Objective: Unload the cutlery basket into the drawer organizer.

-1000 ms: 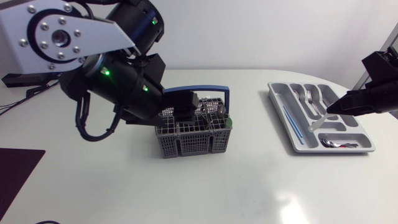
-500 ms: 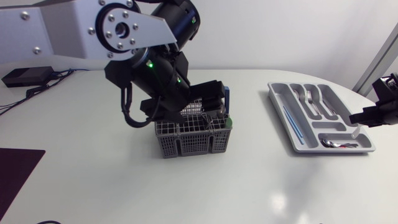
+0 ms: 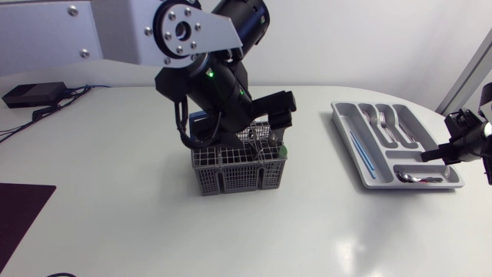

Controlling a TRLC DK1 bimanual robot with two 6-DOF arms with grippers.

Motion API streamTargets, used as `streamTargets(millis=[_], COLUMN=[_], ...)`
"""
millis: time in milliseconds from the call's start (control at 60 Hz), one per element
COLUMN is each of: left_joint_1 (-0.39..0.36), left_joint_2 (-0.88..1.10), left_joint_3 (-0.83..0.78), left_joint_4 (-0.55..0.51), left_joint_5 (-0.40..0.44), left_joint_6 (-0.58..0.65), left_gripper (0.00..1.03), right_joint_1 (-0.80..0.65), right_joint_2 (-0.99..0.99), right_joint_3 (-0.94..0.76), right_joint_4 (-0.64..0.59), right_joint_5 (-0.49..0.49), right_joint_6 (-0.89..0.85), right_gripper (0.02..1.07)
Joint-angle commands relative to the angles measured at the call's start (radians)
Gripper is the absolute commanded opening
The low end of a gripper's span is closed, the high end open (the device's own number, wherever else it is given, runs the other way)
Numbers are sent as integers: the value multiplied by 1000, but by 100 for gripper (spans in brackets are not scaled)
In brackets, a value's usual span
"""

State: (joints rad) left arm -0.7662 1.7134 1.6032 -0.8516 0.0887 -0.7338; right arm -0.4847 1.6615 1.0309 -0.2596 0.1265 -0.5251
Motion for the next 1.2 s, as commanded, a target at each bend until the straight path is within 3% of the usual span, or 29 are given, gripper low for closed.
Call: streamTargets(millis=[0,150,217,267,467,567,700,883,983,1183], left_joint_1=[-8,-16,-21,-27,-58,-73,-76,-105,-111,-116], left_joint_2=[29,48,49,61,75,83,101,124,132,134], left_joint_3=[41,75,98,132,162,172,193,215,218,216], left_joint_4=[-24,-79,-109,-156,-199,-201,-216,-218,-225,-227], left_joint_5=[-6,-10,-56,-92,-196,-224,-228,-307,-311,-326], left_joint_6=[-30,-49,-52,-53,-59,-53,-35,20,37,68], left_gripper=[98,98,98,98,98,98,98,98,98,98], right_joint_1=[18,35,44,52,83,95,95,109,129,149], right_joint_2=[41,69,75,80,80,76,63,35,35,18], right_joint_3=[-19,-23,-26,-29,-66,-81,-98,-138,-166,-183], right_joint_4=[31,62,69,77,118,132,151,218,263,272], right_joint_5=[27,68,94,122,177,193,199,265,314,321], right_joint_6=[-9,-6,-4,-1,0,0,-1,-38,-102,-121], right_gripper=[23,42,55,71,97,102,102,102,102,102])
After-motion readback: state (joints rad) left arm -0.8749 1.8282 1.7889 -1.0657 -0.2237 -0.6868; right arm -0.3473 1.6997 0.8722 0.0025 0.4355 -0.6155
